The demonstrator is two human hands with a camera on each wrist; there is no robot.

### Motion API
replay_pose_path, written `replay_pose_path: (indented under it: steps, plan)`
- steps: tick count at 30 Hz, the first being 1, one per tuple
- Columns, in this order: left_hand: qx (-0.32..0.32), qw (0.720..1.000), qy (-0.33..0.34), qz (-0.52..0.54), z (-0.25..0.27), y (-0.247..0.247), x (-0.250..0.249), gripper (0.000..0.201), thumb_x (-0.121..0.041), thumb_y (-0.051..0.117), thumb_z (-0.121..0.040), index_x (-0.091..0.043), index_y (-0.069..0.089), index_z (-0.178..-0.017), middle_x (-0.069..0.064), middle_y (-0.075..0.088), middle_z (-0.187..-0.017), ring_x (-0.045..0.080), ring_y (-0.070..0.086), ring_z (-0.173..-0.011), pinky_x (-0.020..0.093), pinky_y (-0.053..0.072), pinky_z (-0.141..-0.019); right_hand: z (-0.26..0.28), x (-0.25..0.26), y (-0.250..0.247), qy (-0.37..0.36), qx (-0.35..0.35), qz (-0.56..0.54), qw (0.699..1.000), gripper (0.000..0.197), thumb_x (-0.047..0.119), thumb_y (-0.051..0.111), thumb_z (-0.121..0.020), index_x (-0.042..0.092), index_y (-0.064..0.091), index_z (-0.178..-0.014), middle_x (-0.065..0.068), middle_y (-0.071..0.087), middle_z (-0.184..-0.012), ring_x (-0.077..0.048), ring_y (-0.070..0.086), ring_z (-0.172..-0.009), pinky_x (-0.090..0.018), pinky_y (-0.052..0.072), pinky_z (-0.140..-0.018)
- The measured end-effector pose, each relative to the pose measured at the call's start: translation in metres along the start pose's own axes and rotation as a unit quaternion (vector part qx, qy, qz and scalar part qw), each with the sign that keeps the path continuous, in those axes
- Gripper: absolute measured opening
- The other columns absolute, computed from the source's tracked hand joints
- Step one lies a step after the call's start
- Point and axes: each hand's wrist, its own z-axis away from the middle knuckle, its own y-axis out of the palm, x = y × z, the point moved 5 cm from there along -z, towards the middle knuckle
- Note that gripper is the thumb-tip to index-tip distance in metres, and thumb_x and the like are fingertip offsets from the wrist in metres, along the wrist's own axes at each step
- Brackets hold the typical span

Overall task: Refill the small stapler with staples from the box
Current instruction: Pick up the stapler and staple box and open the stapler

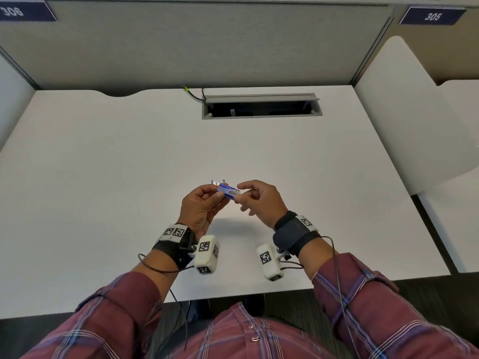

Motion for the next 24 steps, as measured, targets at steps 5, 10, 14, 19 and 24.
replay_pose_path:
  steps: [5, 10, 14, 19, 24]
  plan:
    - [-0.005, 1.000, -0.007, 0.019, 0.005, -0.006, -0.003, 0.009, 0.007, 0.065, -0.089, 0.002, 0.065, -0.096, 0.018, 0.081, -0.089, 0.028, 0.080, -0.083, 0.034, 0.064, -0.080, 0.003, 0.000, 0.008, 0.036, -0.015, -0.064, 0.997, 0.021, 0.018, 0.070, -0.093, 0.006, 0.070, -0.110, -0.017, 0.079, -0.089, -0.022, 0.068, -0.068, -0.032, 0.052, -0.058]
    - [-0.012, 1.000, -0.011, 0.016, 0.009, -0.007, -0.005, 0.016, 0.012, 0.059, -0.094, -0.002, 0.062, -0.086, 0.015, 0.080, -0.081, 0.025, 0.080, -0.078, 0.031, 0.064, -0.074, 0.006, -0.005, 0.013, 0.092, -0.039, -0.145, 0.984, 0.023, 0.021, 0.066, -0.095, 0.003, 0.070, -0.109, -0.018, 0.076, -0.091, -0.026, 0.066, -0.070, -0.033, 0.051, -0.060]
    - [-0.008, 1.000, -0.017, 0.022, 0.011, -0.007, -0.004, 0.014, 0.012, 0.060, -0.094, -0.001, 0.061, -0.089, 0.015, 0.080, -0.080, 0.025, 0.080, -0.078, 0.033, 0.065, -0.076, 0.008, -0.004, 0.018, 0.092, -0.031, -0.155, 0.983, 0.023, 0.014, 0.071, -0.091, -0.001, 0.069, -0.108, -0.015, 0.075, -0.086, -0.026, 0.067, -0.069, -0.035, 0.054, -0.064]
    - [-0.006, 0.999, -0.026, 0.031, 0.011, -0.011, -0.004, 0.010, 0.004, 0.068, -0.090, -0.004, 0.063, -0.091, 0.022, 0.079, -0.089, 0.031, 0.080, -0.085, 0.042, 0.064, -0.086, 0.011, -0.001, 0.022, 0.098, -0.036, -0.190, 0.976, 0.025, 0.009, 0.072, -0.091, -0.006, 0.067, -0.110, -0.021, 0.074, -0.089, -0.027, 0.068, -0.067, -0.034, 0.059, -0.063]
    - [-0.001, 0.999, -0.038, 0.033, 0.013, -0.011, -0.007, 0.011, 0.005, 0.063, -0.095, -0.005, 0.060, -0.091, 0.022, 0.079, -0.089, 0.031, 0.080, -0.081, 0.038, 0.065, -0.076, 0.013, 0.002, 0.024, 0.107, -0.048, -0.231, 0.966, 0.019, 0.003, 0.069, -0.091, -0.005, 0.068, -0.108, -0.024, 0.073, -0.089, -0.029, 0.069, -0.066, -0.035, 0.060, -0.066]
